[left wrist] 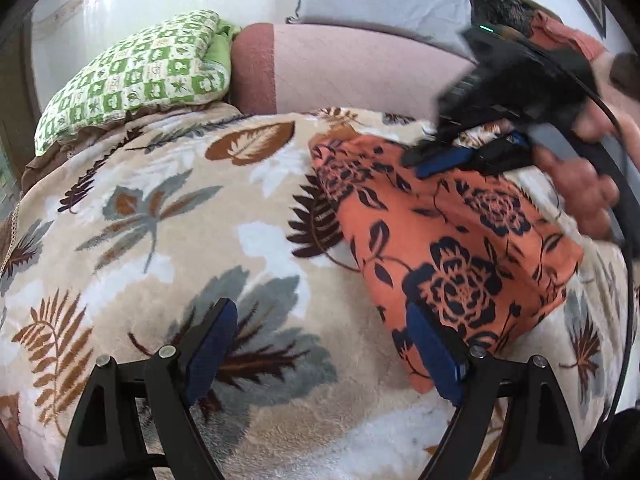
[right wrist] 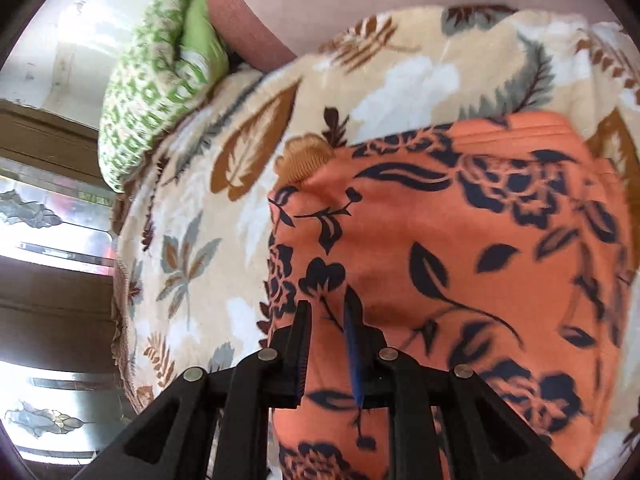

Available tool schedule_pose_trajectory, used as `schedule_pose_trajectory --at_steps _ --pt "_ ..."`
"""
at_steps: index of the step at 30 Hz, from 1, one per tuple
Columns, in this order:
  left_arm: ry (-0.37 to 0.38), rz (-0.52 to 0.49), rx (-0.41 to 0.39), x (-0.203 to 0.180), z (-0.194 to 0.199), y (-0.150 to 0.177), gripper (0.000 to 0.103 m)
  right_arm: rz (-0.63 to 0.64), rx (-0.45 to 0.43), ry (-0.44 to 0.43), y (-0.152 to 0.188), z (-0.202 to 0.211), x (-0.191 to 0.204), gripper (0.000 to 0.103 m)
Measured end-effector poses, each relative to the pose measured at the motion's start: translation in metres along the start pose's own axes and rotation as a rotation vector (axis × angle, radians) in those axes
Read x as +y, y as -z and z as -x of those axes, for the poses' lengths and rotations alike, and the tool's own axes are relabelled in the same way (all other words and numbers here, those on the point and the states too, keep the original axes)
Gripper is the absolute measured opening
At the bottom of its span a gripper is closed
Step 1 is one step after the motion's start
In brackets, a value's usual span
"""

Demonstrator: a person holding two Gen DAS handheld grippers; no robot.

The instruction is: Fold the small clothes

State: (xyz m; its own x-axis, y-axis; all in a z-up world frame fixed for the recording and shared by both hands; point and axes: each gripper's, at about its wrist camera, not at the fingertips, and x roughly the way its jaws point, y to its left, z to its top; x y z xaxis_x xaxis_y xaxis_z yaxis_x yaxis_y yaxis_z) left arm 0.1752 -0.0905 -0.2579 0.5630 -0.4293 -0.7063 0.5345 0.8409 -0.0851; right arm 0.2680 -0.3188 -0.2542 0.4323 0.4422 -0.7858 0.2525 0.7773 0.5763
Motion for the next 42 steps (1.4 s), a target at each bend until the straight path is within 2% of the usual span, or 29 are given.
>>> schedule_pose_trajectory --at_steps 6,14,20,23,27,30,33,35,36,37,39,42 --pt "-0.015 -0.003 -0.039 -0.003 0.003 -0.006 0.088 -0.022 -0.115 -0.009 0.025 0.049 -0.027 0.02" --pt "-0.011 -0.011 -0.032 -0.02 -0.006 -0.009 0.088 -0.027 -0.186 0.026 0.061 0.088 -0.058 0.02" --pt "-0.016 -0.017 -0.013 -0.031 -0.017 -0.011 0.088 -0.051 -0.179 0.119 0.078 0.066 -0.077 0.019" --pt "-0.028 -0.029 0.024 -0.037 -0.031 -0.01 0.088 -0.07 -0.185 0.082 0.081 0.051 -0.09 0.019" --pt "-0.029 -0.033 0.018 -0.042 -0.037 -0.012 0.088 -0.039 -0.198 0.072 0.081 0.06 -0.086 0.019" --pt "-0.03 -0.038 0.012 -0.044 -0.039 -0.014 0.088 -0.044 -0.237 0.028 0.083 0.074 -0.092 0.019" --pt "-0.024 -0.032 0.009 -0.043 -0.04 -0.018 0.088 -0.042 -0.314 -0.012 0.085 0.095 -0.102 0.02" --pt "-0.018 -0.03 -0.003 -0.044 -0.04 -0.023 0.088 -0.067 -0.363 -0.04 0.083 0.109 -0.115 0.032" --pt "-0.008 -0.029 -0.011 -0.044 -0.04 -0.025 0.088 -0.083 -0.371 -0.05 0.083 0.114 -0.121 0.065" --pt "0.005 -0.026 -0.019 -0.043 -0.04 -0.028 0.088 -0.108 -0.385 -0.058 0.083 0.118 -0.13 0.092" --pt "0.068 -0.018 -0.014 -0.04 -0.045 -0.035 0.088 -0.153 -0.457 -0.077 0.085 0.129 -0.146 0.093" --pt "0.18 0.076 0.036 -0.027 -0.058 -0.042 0.089 -0.23 -0.442 -0.17 0.081 0.131 -0.174 0.093"
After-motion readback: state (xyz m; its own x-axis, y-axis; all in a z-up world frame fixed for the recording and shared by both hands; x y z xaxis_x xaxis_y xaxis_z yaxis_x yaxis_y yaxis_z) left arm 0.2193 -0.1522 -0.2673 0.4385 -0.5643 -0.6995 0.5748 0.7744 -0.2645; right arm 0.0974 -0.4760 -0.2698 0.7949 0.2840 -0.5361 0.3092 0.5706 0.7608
